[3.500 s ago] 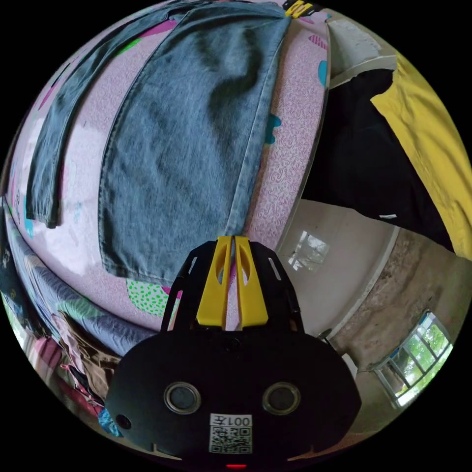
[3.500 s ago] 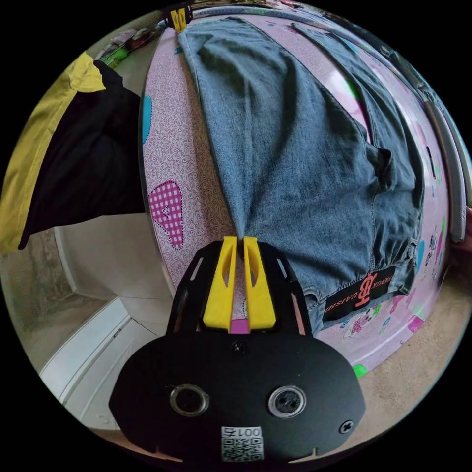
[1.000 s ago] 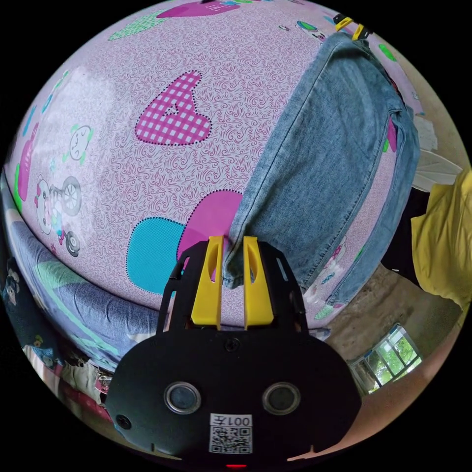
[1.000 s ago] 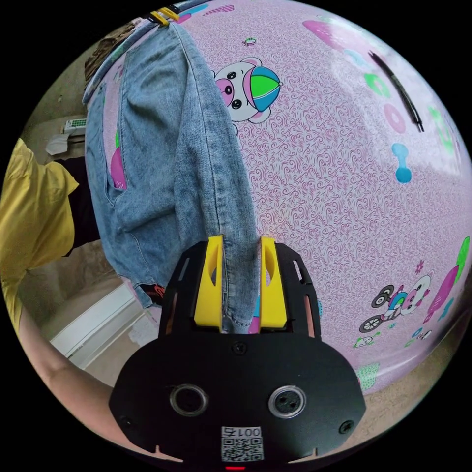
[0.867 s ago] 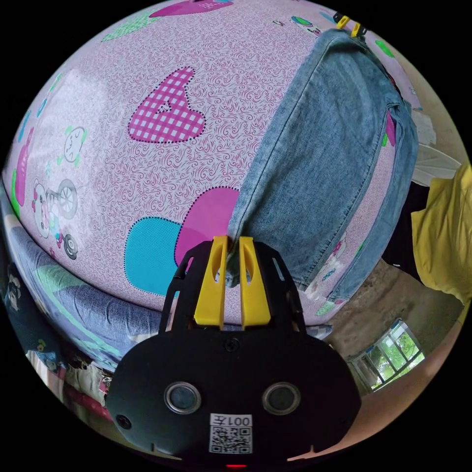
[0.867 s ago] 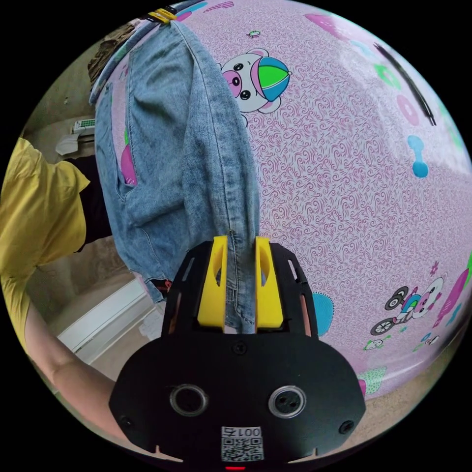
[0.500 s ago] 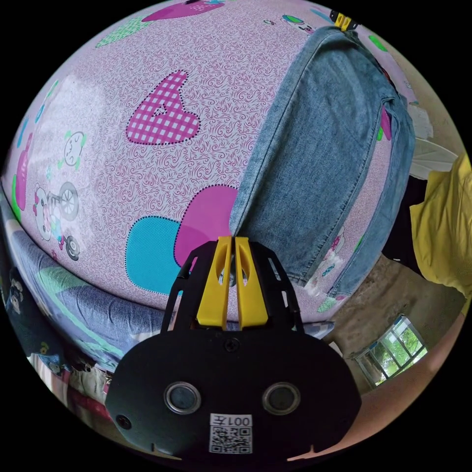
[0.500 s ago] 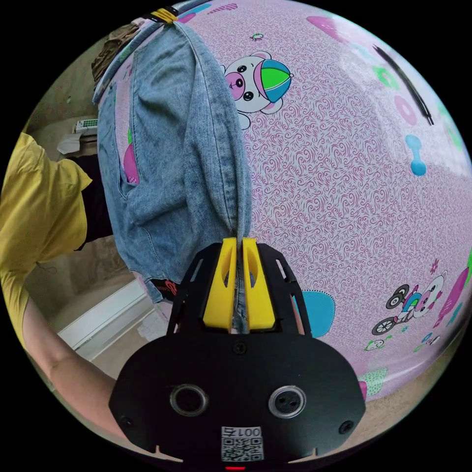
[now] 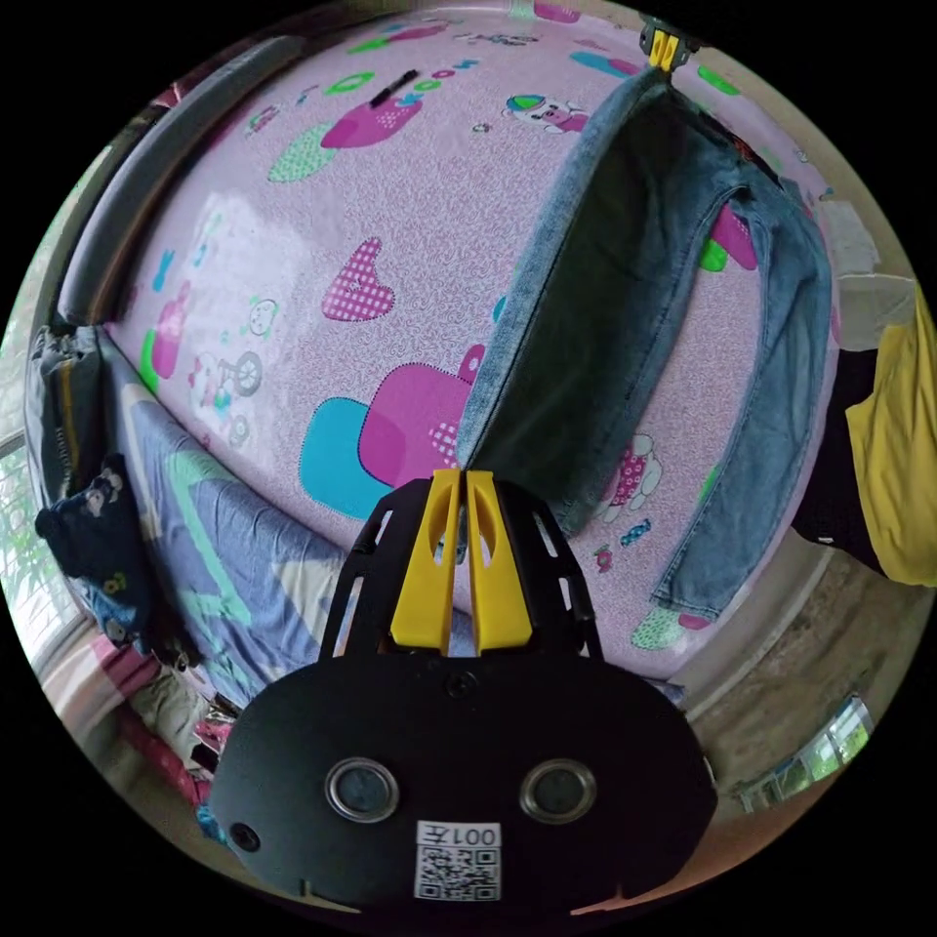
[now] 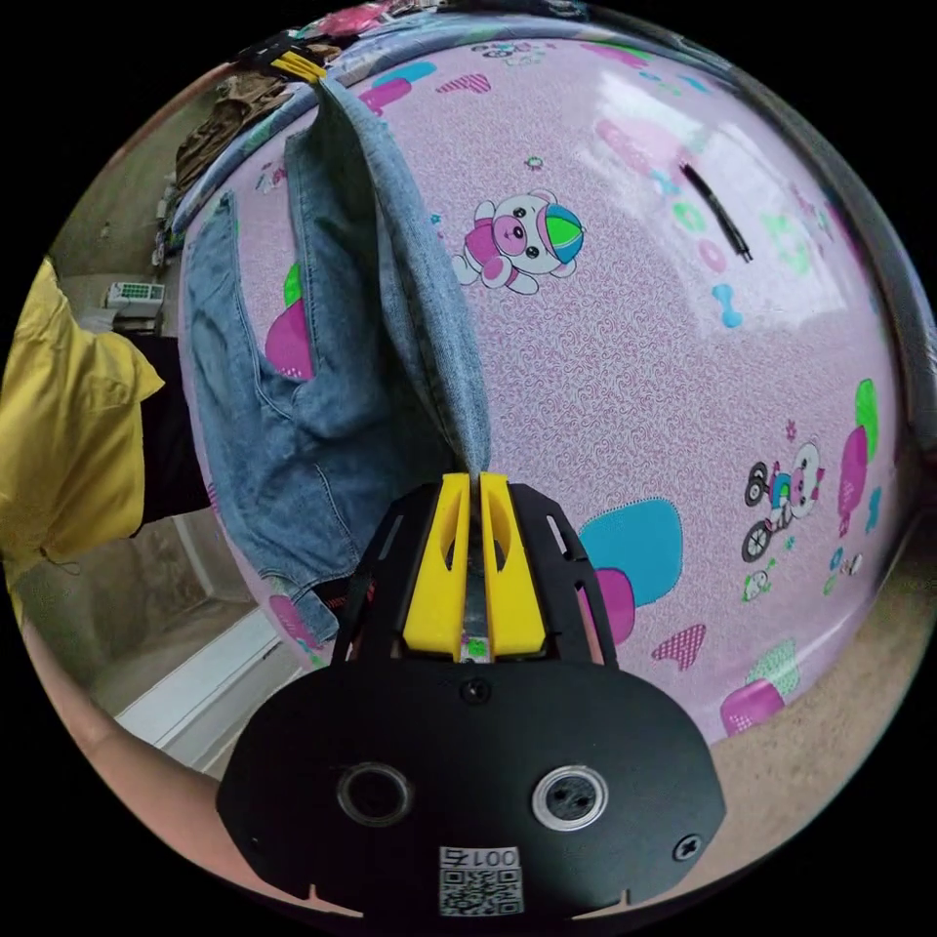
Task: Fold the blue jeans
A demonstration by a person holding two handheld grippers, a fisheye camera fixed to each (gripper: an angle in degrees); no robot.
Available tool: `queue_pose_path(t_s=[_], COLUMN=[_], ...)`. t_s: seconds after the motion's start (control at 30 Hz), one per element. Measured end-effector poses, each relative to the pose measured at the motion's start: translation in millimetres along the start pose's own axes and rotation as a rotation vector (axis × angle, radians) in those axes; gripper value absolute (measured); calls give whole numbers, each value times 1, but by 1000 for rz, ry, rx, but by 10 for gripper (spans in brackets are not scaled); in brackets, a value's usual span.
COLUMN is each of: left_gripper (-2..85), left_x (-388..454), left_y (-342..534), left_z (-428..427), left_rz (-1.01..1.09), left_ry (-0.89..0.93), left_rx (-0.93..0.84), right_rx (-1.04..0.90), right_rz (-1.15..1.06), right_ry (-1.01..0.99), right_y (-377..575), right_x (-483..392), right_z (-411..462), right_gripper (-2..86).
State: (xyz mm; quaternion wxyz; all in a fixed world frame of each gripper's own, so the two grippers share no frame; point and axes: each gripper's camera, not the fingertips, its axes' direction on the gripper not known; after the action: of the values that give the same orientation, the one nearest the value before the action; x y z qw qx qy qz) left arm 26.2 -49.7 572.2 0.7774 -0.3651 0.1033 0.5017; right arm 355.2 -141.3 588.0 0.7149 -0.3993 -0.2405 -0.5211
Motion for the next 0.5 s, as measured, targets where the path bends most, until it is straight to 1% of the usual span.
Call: queue_pose_path(t_s=[0.13,0.27,0.3,0.37,0.5], left_gripper=[-15,-16,-16,-16,-17], left_x=[80,173,187,240,314], left_y=[53,109,116,144,178], left_z=[-42,-75,-78,-87,-84], left_rz=[-27,-59,-60,-82,-111], left_ry=[-106,-216,-232,-281,-302], left_rx=[59,101,106,124,141], right_rx=[65,116,125,138,152], right_rz=[38,55,58,64,99], right_ry=[100,193,214,240,259], right_y=[35,73,83,96,120], right_x=[-79,-183,-212,-255,-340], right_z=[-21,-33,-33,-29,-2], right_gripper=[8,8,8,8,8])
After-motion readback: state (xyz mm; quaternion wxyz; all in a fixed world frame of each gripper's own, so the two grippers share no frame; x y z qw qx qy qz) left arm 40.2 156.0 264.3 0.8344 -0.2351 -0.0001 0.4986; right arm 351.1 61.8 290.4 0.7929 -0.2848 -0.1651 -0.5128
